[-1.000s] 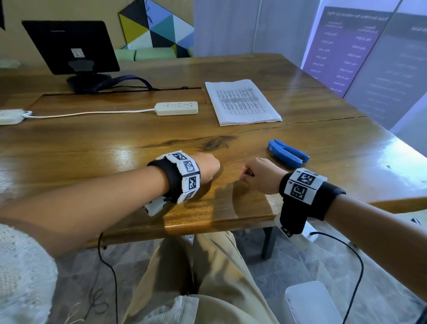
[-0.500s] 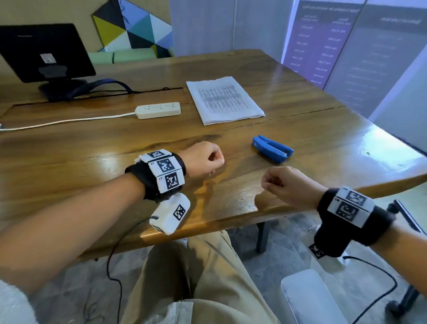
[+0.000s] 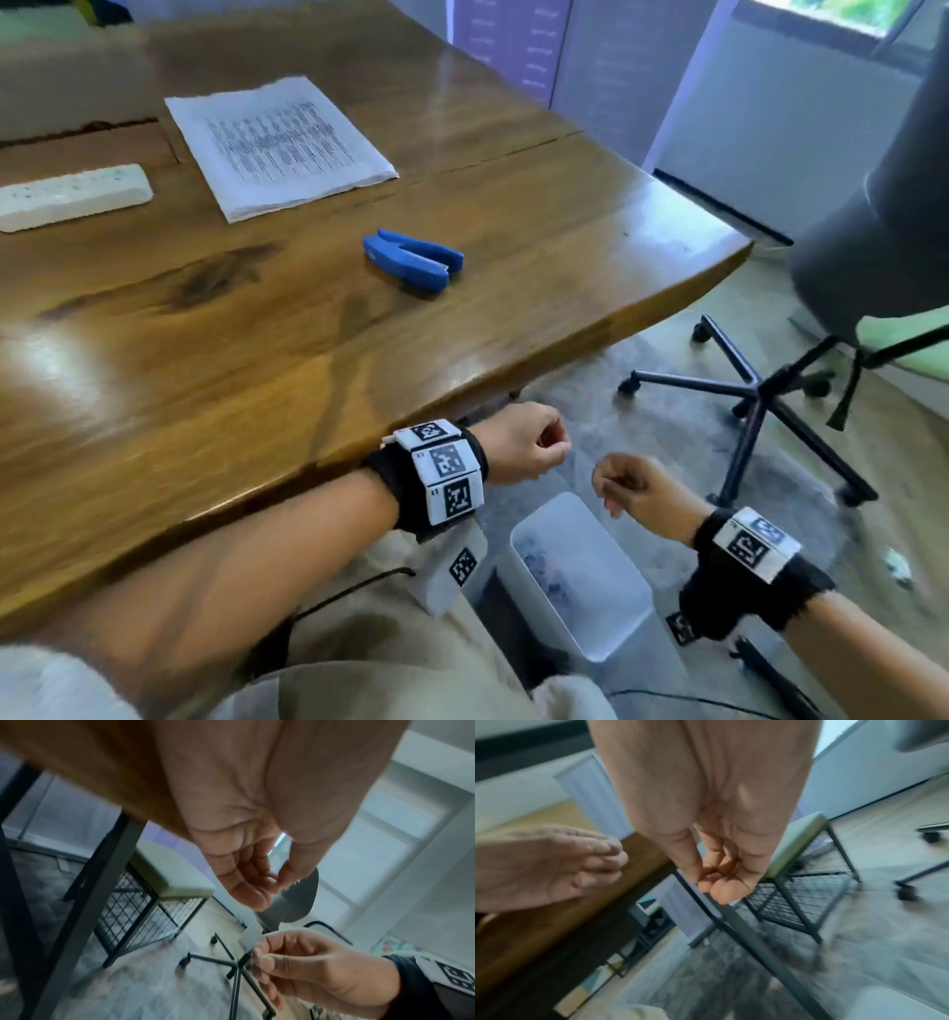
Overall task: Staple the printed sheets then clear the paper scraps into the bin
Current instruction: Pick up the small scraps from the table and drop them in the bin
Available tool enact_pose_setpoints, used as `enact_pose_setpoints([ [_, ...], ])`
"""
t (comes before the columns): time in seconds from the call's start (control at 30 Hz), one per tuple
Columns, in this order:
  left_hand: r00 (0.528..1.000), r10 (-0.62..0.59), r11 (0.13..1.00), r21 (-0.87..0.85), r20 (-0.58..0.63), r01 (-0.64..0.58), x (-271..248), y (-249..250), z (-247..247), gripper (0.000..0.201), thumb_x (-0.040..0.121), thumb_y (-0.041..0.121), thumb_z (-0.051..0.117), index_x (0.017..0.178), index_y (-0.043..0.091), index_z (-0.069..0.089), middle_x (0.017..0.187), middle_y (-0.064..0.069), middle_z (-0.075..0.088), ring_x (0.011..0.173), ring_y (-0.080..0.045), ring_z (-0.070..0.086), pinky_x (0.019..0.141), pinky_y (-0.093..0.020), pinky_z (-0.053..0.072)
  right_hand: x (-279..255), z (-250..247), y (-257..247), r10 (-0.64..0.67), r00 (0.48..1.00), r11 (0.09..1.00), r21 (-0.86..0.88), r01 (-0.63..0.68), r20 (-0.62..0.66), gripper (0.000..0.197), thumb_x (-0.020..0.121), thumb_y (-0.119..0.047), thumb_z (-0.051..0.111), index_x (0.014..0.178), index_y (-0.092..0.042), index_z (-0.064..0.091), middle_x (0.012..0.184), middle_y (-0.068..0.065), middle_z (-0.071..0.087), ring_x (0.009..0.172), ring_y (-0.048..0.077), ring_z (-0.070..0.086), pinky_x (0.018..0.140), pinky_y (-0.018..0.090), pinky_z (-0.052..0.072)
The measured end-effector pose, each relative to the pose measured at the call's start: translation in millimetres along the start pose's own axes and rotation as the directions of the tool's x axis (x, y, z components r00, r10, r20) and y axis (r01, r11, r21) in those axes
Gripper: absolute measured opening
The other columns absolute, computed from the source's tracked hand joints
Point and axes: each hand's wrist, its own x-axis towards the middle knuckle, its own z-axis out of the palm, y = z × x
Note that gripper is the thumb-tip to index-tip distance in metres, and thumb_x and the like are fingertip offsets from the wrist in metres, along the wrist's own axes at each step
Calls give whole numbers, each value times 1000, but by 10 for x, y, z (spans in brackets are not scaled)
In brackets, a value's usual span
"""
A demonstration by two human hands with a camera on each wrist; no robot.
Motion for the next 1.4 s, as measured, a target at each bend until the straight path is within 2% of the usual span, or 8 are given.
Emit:
enact_pose_setpoints([
  [0.27,959,-159,981,143,236,127,757,-142,954,35,89,9,47,55,9,41,62,-14,43,58,-24,38,59,-30,30,207,185,1231,358,934,931,-79,-357,-12,35,85,5,52,56,-14,50,56,6,52,43,13,47,45,24,41],
  [0.43,945,-265,961,130,192,243,937,-237,1169,20,88,16,60,95,1,72,100,-15,72,93,-27,66,71,-25,41,244,258,1384,457,884,882,-73,-465,-103,24,79,-4,66,66,-19,52,54,-3,59,33,3,49,39,18,42],
  [0.73,935,-299,953,117,192,281,1046,-326,1323,18,86,15,65,101,11,75,98,-7,75,73,-12,61,75,-16,45,235,285,1444,503,855,849,-115,-516,-125,19,84,-25,67,65,-21,65,57,-6,66,55,12,58,64,28,52],
  [0.9,926,-317,948,107,207,300,1090,-340,1439,18,88,15,64,104,12,73,99,-7,75,69,-14,58,60,-15,46,192,289,1512,531,831,836,-57,-546,-167,20,72,-6,74,62,-21,66,60,-1,67,67,18,70,69,29,59],
  [1.17,935,-304,935,245,182,257,1120,-354,1481,18,80,20,73,96,12,74,101,-6,74,99,-20,67,78,-23,45,215,311,1481,565,811,822,14,-570,-153,30,79,-36,72,66,-8,71,49,-1,67,48,10,64,56,24,56],
  [1.27,930,-314,925,283,188,255,1115,-335,1468,24,78,28,74,90,7,70,97,-9,72,96,-24,66,75,-27,45,207,315,1430,550,824,827,-50,-560,-133,14,76,-17,74,88,-10,73,81,5,75,73,15,68,74,26,57],
  [1.33,923,-324,923,281,206,261,1117,-329,1485,30,83,33,68,72,6,64,78,-10,68,85,-29,63,74,-29,45,210,325,1456,531,836,827,-132,-547,-142,44,71,-3,74,113,-15,67,107,6,70,94,16,68,77,19,50],
  [1.4,920,-323,919,308,224,247,1099,-319,1499,35,93,31,55,69,5,58,72,-12,62,80,-30,57,71,-31,42,196,340,1421,529,837,826,-141,-546,-140,35,74,-4,74,108,-12,70,99,7,72,86,15,72,69,18,52],
])
